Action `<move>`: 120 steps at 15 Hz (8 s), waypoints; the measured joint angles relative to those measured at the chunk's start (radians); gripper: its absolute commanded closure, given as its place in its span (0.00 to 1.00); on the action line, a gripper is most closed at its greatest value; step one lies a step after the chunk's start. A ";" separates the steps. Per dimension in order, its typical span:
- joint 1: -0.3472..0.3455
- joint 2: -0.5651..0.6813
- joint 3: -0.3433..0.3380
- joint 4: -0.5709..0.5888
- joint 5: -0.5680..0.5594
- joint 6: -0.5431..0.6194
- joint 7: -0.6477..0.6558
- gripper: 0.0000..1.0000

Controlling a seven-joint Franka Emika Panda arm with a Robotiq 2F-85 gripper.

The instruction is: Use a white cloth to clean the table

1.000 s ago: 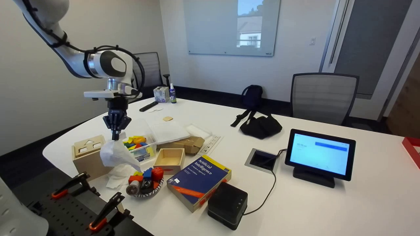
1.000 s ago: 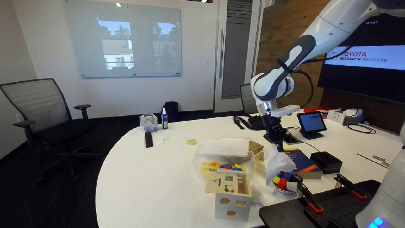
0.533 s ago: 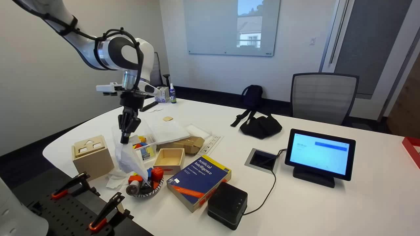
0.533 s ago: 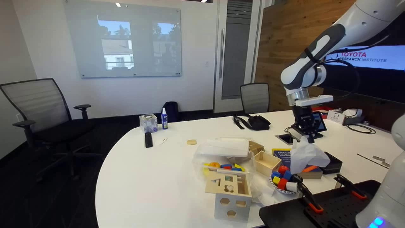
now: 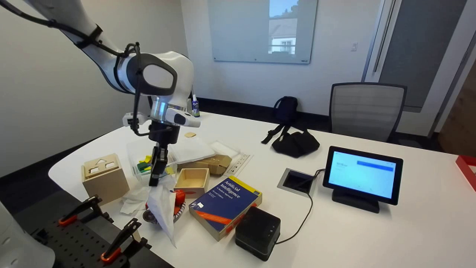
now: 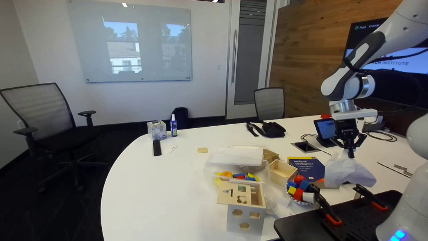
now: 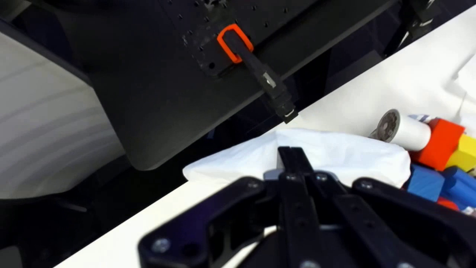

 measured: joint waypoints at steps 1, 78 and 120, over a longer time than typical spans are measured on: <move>-0.012 0.013 -0.010 -0.008 -0.011 0.041 0.016 1.00; 0.202 0.832 -0.098 0.369 0.115 0.318 0.120 1.00; 0.082 0.735 -0.246 0.345 0.149 0.311 0.055 1.00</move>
